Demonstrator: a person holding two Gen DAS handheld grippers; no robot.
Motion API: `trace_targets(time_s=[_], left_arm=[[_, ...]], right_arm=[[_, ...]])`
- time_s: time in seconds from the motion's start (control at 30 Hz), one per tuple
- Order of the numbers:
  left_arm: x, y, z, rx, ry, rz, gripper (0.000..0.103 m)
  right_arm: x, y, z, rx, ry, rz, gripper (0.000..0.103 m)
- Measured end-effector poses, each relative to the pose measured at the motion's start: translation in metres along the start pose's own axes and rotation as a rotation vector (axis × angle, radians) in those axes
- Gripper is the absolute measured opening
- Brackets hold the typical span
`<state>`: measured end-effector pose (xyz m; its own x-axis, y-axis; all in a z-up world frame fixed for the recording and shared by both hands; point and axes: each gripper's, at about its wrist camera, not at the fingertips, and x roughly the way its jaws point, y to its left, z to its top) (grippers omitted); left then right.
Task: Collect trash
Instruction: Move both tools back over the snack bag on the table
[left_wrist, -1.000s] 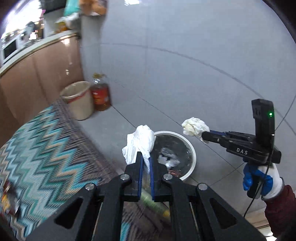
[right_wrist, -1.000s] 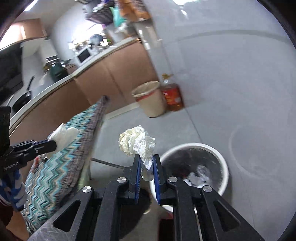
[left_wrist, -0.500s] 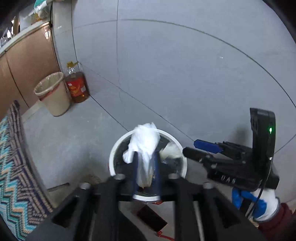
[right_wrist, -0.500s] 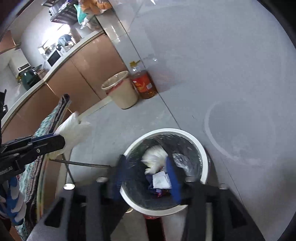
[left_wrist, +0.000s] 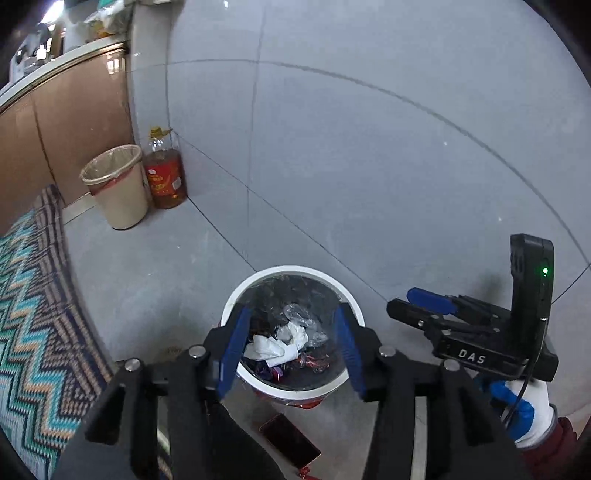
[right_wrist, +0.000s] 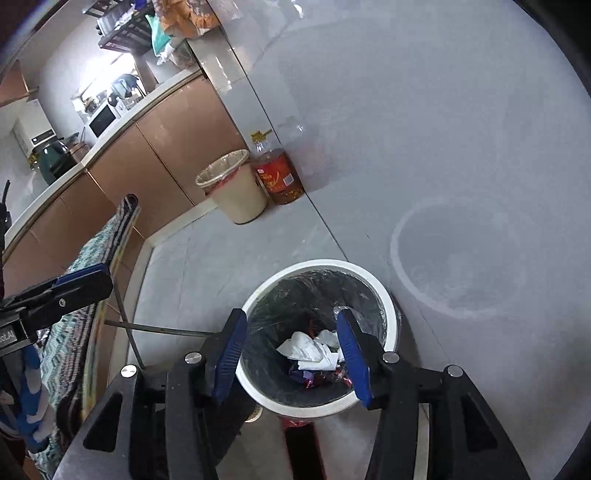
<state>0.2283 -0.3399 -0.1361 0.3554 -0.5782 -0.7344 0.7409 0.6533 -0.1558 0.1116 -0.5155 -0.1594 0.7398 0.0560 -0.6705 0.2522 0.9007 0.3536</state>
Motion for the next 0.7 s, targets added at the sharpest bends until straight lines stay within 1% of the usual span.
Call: trace_targets(time_s=[0.1, 0.17, 0.23, 0.33, 0.4, 0.43, 0.6, 0.7], left_arm=[[-0.025, 0.002, -0.004, -0.016, -0.051, 0.007, 0.046], [-0.043, 0.003, -0.006, -0.026, -0.087, 0.01, 0.046], [-0.062, 0.003, -0.009, -0.035, -0.123, 0.008, 0.046], [-0.088, 0.004, -0.015, -0.039, -0.16, 0.008, 0.046], [-0.106, 0.004, -0.02, -0.033, -0.18, 0.022, 0.046], [-0.112, 0.004, -0.021, -0.026, -0.177, 0.04, 0.046], [-0.147, 0.01, -0.034, -0.024, -0.196, 0.04, 0.049], [-0.17, 0.014, -0.044, -0.026, -0.227, 0.066, 0.05]], right_arm=[[-0.013, 0.014, 0.002, -0.026, -0.021, 0.009, 0.05], [-0.026, 0.026, 0.002, -0.052, -0.04, 0.012, 0.054], [-0.035, 0.037, 0.003, -0.072, -0.055, 0.015, 0.056], [-0.049, 0.052, 0.005, -0.1, -0.079, 0.026, 0.057], [-0.058, 0.064, 0.005, -0.122, -0.096, 0.034, 0.058], [-0.062, 0.071, 0.005, -0.133, -0.103, 0.039, 0.059], [-0.081, 0.105, 0.002, -0.192, -0.133, 0.066, 0.061], [-0.091, 0.126, 0.0, -0.23, -0.15, 0.08, 0.063]])
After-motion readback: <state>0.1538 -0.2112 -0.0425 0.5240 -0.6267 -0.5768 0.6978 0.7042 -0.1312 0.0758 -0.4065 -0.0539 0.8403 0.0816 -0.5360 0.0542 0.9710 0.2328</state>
